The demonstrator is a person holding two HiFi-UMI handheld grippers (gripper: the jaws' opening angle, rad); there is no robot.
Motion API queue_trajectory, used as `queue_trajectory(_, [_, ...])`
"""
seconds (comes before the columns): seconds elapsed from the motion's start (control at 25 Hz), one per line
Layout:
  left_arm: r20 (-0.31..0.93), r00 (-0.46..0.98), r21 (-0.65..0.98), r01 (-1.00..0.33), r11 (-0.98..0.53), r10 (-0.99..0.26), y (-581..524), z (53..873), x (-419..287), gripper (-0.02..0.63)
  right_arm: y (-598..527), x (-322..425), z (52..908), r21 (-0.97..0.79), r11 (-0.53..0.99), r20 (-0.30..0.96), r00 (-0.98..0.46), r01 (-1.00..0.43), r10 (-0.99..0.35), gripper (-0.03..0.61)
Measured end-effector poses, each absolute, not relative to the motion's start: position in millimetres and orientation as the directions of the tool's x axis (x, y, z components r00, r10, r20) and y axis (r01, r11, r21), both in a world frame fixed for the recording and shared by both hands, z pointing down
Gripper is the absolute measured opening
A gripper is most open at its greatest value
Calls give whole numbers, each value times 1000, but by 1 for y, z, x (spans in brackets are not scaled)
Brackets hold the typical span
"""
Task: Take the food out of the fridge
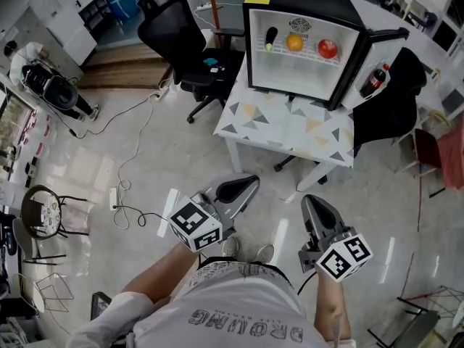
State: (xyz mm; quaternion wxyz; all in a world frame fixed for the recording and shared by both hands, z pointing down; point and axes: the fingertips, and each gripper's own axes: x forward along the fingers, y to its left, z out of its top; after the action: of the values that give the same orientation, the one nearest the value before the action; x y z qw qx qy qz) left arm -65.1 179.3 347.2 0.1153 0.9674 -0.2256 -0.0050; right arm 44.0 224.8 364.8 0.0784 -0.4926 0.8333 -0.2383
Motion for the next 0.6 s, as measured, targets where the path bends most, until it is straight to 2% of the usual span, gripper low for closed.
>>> queue_trajectory(0.6, [44,876,224,-478,-849,-481,209,351,-19,14,250,100,372,-481,417,98,-520,-772,-849,-11])
